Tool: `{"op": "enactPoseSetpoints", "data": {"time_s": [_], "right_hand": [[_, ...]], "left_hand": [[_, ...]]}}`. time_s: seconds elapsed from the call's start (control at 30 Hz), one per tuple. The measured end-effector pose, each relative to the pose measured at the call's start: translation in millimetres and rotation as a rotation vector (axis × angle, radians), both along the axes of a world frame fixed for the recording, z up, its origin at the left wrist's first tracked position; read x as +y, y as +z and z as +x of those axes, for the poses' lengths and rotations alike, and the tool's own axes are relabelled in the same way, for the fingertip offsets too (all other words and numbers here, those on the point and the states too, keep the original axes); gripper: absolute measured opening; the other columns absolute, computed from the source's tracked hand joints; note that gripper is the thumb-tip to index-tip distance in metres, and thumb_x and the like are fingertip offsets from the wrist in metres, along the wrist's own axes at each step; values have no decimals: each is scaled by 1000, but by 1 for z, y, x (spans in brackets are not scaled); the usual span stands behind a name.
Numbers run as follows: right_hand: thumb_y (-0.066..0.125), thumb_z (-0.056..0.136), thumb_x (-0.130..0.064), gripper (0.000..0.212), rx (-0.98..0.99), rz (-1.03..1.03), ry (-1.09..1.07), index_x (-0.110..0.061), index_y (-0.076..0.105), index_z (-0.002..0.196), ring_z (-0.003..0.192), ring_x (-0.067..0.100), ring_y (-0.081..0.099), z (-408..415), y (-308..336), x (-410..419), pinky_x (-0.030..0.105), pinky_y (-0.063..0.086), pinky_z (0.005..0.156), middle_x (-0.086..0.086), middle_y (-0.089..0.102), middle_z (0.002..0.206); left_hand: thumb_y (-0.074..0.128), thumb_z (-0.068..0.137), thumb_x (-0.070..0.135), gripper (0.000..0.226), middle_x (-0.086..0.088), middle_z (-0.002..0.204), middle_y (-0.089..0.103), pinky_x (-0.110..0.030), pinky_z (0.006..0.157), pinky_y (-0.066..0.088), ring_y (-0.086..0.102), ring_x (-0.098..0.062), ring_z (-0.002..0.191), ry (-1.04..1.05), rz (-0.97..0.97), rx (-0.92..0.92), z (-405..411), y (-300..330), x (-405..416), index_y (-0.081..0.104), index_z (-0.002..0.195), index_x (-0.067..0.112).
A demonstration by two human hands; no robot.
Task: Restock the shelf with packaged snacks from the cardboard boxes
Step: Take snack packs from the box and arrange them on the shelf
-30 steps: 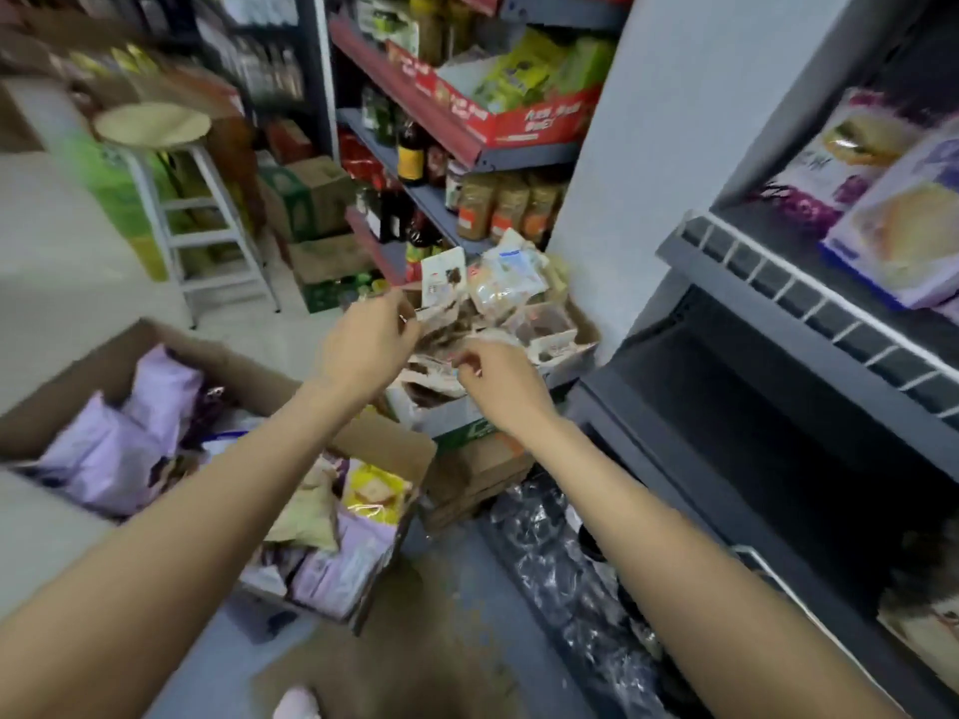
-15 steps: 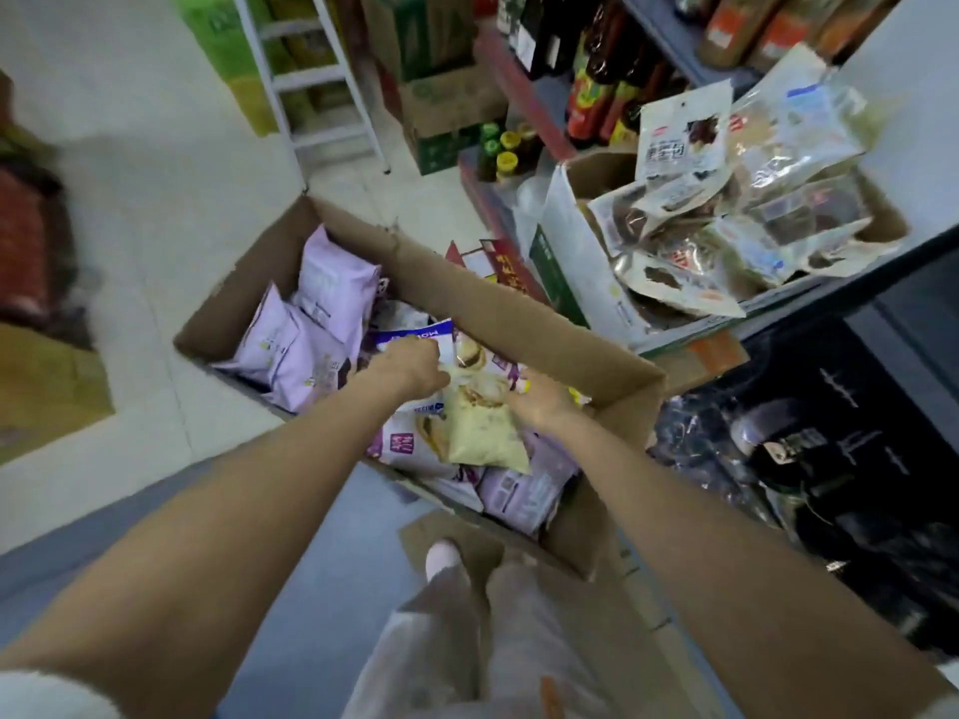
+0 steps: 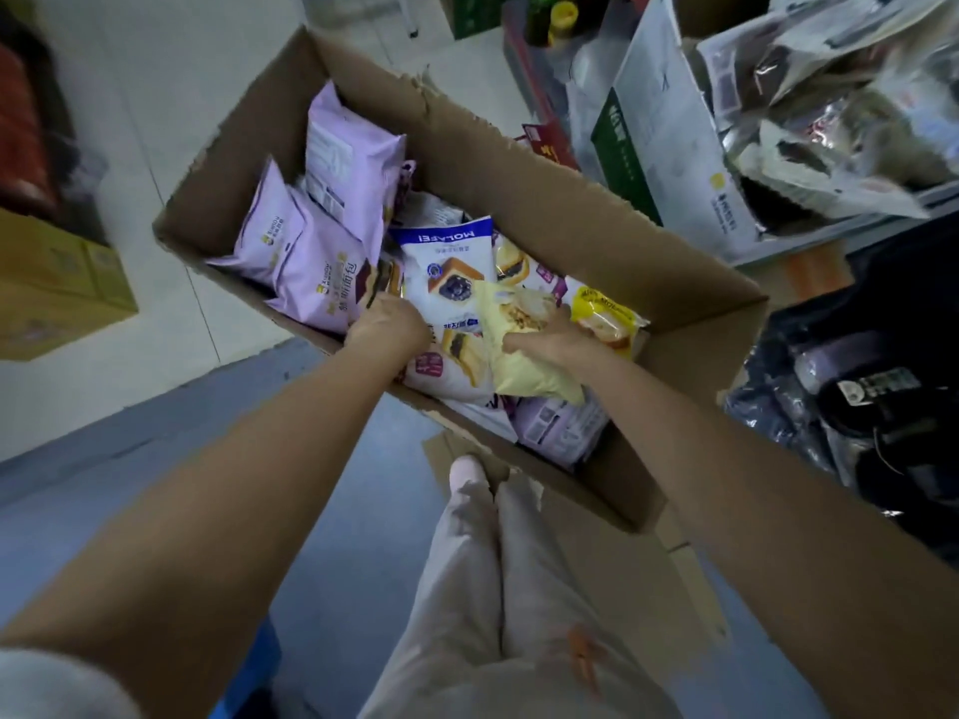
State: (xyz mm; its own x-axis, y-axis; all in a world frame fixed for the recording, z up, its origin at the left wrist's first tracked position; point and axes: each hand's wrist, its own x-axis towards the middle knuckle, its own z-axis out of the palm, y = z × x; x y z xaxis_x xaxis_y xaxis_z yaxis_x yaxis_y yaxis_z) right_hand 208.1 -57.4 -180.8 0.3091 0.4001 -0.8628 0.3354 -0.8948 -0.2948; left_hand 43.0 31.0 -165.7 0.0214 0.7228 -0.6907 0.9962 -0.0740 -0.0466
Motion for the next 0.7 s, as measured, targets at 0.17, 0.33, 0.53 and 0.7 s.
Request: {"op": "enactPoseSetpoints", "data": {"time_s": [0.17,0.33,0.53,0.7], "right_hand": [[72,60,-50,94,253,133,-282,-18,36,141,117,25,53,4,16,-14,40,48,97,4,49,136],[82,51,-49,93,96,369,-179,-26,43,132,124,20,44,21,52,-25,36,42,101,-1,46,128],[82,61,-32,92,-342,689,128,-18,33,138,128,28,23,52,136,-27,37,30,104,9,30,134],[77,70,-15,83,-775,652,494,-22,32,140,130,28,18,60,190,-33,58,36,98,7,27,138]], "left_hand": [[48,95,12,33,-24,122,56,-44,89,45,54,-40,114,-5,207,-216,16,23,-7,43,124,-3],[57,91,27,31,-21,108,64,-40,74,44,57,-38,104,-142,374,-489,30,64,-8,54,113,6],[46,97,32,30,-19,98,67,-37,70,42,58,-38,97,-321,447,-629,38,117,-1,63,97,7],[33,99,32,35,-27,103,63,-42,75,46,59,-45,97,-422,503,-655,62,166,-5,45,121,8]]}}
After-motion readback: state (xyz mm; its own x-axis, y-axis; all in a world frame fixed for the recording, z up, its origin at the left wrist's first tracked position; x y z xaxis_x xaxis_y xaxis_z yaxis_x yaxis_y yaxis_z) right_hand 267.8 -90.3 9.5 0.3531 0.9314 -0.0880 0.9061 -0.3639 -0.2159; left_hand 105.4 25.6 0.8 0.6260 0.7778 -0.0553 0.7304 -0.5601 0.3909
